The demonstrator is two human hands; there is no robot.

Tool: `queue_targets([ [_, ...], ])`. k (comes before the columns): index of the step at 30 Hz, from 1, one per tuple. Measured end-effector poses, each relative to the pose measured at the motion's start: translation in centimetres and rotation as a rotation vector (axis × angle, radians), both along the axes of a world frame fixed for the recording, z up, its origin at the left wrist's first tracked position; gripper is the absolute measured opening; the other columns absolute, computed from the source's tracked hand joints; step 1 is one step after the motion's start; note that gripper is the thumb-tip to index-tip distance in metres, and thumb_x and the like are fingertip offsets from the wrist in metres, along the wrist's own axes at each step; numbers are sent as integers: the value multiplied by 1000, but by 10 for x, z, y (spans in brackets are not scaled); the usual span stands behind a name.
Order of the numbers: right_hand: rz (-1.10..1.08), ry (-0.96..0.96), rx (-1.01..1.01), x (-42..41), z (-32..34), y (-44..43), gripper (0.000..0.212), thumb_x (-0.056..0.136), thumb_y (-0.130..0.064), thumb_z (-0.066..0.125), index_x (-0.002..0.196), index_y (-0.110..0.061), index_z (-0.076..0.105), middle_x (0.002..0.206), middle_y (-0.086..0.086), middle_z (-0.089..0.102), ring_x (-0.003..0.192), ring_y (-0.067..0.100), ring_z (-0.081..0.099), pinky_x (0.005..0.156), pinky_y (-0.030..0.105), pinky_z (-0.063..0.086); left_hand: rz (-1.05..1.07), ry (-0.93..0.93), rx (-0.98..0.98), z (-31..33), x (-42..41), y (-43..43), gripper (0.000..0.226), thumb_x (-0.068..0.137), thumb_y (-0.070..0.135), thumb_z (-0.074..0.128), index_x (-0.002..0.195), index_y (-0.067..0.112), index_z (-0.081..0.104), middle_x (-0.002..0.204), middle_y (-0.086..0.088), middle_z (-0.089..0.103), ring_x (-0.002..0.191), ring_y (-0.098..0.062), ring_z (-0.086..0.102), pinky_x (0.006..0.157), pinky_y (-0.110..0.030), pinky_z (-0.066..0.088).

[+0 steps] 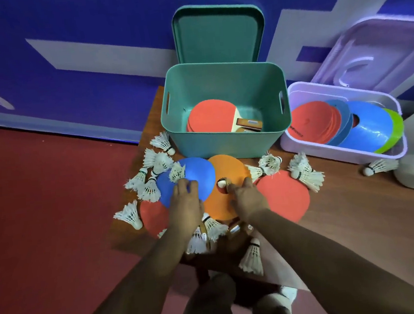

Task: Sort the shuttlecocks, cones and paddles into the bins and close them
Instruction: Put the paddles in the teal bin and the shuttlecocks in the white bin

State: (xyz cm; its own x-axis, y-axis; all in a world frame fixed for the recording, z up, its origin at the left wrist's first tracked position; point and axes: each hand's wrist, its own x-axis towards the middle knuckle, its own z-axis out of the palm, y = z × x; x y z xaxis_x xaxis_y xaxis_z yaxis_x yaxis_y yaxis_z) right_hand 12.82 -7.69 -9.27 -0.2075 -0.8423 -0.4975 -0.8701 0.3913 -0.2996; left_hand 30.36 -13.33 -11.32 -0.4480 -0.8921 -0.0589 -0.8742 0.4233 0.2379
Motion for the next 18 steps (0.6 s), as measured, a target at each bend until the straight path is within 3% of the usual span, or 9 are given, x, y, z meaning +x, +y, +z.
queue_targets([
  [5, 35, -7, -137, -16, 25, -5, 35, 88, -16, 54, 122, -20, 59, 115, 13, 37, 103, 35, 52, 86, 37, 49, 66, 312, 78, 4, 1, -10, 28, 83, 14, 67, 108, 3, 59, 111, -17, 51, 107, -35, 49, 84, -44, 47],
  [9, 67, 10, -150, -39, 54, 7, 38, 84, -21, 61, 122, -22, 60, 110, 10, 37, 104, 35, 51, 88, 35, 48, 98, 418, 108, 17, -6, -16, 22, 88, 18, 57, 103, 3, 59, 106, -17, 55, 100, -35, 54, 79, -45, 49],
  [13, 59, 71, -126, -59, 76, 23, 41, 83, -22, 61, 124, -24, 61, 109, 8, 38, 102, 32, 53, 83, 33, 47, 153, 435, 277, 27, -19, -15, 19, 93, 22, 58, 101, 5, 58, 99, -10, 62, 89, -28, 60, 73, -38, 48],
  [15, 24, 57, -151, -67, 81, 32, 41, 81, -22, 61, 123, -26, 62, 103, 5, 36, 99, 32, 54, 82, 36, 51, 269, 472, 449, 33, -29, -17, 30, 92, 40, 58, 100, 11, 58, 93, -5, 67, 84, -23, 66, 76, -37, 52],
  [17, 1, 12, -168, -70, 83, 37, 42, 81, -24, 62, 123, -28, 63, 100, 3, 34, 97, 30, 55, 84, 37, 51, 448, 690, 808, 42, -41, -19, 41, 88, 53, 59, 102, 15, 59, 93, -3, 70, 81, -20, 71, 81, -40, 57],
  [18, 1, -25, -174, -71, 84, 39, 42, 81, -24, 63, 123, -29, 63, 100, 2, 34, 95, 28, 55, 86, 36, 50, 522, 821, 997, 48, -47, -17, 37, 91, 49, 59, 105, 14, 59, 96, -5, 70, 84, -21, 71, 83, -39, 58],
])
